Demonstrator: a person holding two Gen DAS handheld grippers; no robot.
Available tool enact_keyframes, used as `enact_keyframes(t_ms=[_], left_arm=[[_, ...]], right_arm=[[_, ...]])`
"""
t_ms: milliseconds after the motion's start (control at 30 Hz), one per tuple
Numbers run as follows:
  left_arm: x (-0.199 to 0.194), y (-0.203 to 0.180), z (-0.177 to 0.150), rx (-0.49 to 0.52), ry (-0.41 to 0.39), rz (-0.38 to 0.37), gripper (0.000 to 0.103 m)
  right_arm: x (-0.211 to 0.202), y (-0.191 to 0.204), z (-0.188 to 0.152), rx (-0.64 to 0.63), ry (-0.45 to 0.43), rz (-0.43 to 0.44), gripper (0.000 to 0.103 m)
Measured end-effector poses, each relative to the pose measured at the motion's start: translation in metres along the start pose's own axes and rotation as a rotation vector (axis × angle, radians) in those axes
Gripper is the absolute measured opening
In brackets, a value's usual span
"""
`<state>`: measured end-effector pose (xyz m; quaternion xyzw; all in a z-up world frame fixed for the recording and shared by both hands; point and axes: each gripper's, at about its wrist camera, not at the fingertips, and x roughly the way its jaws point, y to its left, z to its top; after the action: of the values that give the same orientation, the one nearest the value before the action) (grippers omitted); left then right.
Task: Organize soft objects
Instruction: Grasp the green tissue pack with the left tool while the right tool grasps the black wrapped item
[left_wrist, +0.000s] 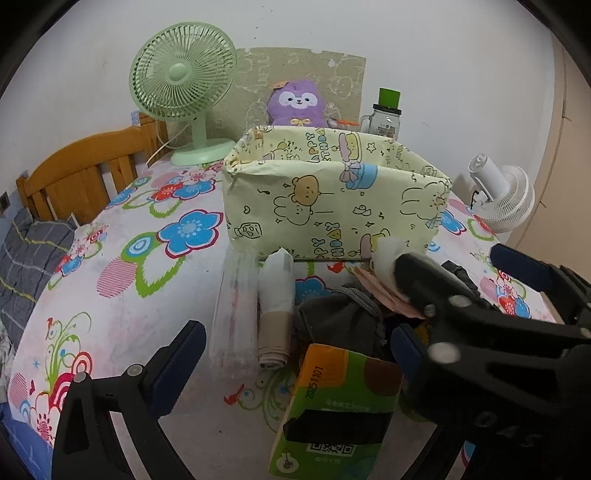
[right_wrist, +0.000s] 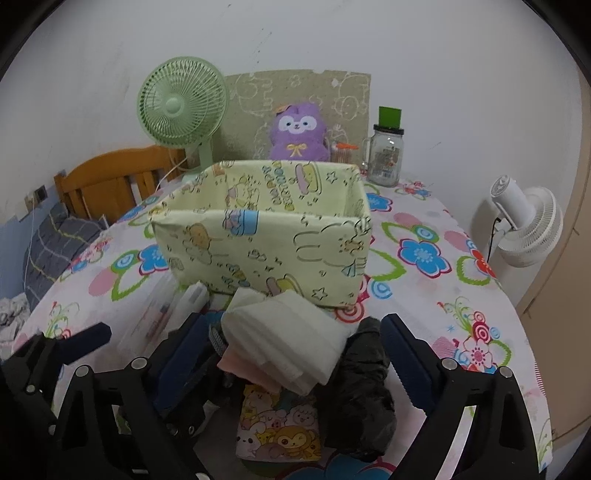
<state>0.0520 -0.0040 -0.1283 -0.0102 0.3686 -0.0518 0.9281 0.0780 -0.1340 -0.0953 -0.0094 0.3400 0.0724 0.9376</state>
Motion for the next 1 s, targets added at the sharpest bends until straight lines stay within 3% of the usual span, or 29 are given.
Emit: enact_keyframes(t_ms=[400,700,800,933,1000], left_arm=[[-0.018,-0.006,-0.009,0.029,-0.019,-0.005,0.101],[-0.015,-0.010,-0.024,0.032,0.011,-0.003,0.099],[-0.014,-0.012,-0.028,0.043,0.018,-0.003,0.088],[-0.012,-0.016,-0.035,0.060,0.039,-0.007,0.058],[-0.009,-0.016,-0.037,0.060,0.057,-0.016,0.056]], right_arm=[[-0.017,0.005,-0.011,-0.010,0.000,0.010,0.095],[-0.022,0.005,-0.028,-0.006,0.027,0.003,0.095],[-0.020,0.004,-0.033,-0.003,0.045,0.000,0.095],[-0.019,0.005,-0.038,-0.002,0.058,0.003,0.094],[-0.017,0.005,-0.038,-0.003,0.064,0.009,0.091]])
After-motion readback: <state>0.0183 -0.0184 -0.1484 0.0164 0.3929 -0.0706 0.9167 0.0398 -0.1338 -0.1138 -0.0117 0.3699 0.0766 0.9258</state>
